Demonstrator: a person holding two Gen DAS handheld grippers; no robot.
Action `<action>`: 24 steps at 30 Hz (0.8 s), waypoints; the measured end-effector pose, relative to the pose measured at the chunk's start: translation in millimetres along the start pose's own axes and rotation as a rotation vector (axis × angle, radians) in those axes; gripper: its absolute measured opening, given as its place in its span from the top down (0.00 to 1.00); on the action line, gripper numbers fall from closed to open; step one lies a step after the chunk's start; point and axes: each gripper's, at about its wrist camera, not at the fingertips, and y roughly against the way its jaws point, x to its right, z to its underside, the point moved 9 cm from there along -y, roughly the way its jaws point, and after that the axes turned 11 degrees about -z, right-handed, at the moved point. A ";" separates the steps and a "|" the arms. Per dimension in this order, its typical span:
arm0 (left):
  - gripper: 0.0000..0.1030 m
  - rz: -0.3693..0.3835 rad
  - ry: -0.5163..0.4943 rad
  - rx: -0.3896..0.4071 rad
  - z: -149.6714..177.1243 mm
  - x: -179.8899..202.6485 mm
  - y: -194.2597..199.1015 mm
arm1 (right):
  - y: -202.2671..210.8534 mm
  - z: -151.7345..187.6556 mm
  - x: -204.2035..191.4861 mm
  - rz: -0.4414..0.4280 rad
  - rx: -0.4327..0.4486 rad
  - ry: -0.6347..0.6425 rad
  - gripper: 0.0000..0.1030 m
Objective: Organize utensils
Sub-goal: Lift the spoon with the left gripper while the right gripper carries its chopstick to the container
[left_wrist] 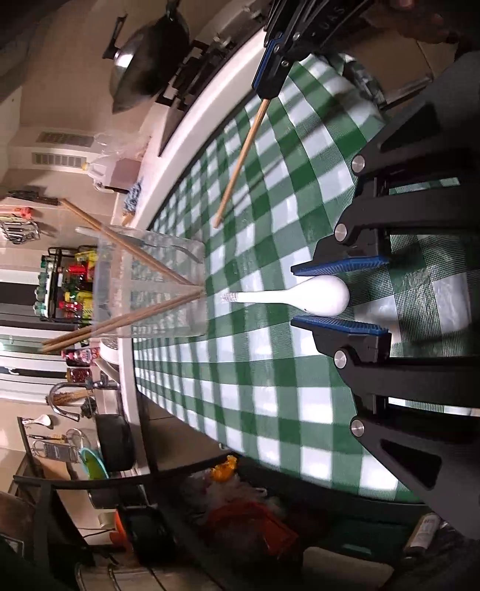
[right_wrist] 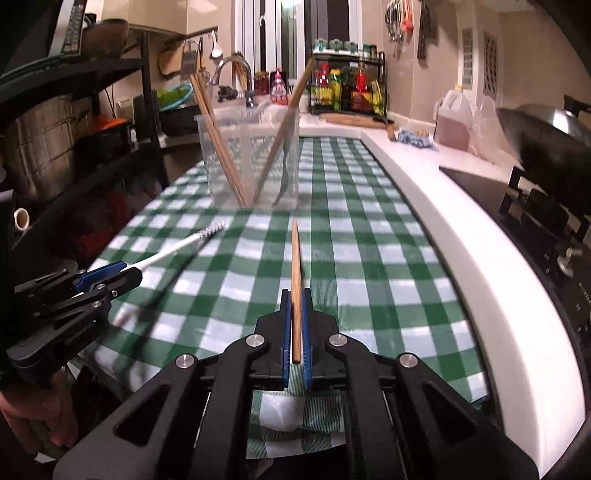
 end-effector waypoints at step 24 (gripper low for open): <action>0.80 0.015 -0.018 0.184 -128.1 -17.9 20.0 | 40.5 -136.7 0.0 -0.056 0.208 0.018 0.95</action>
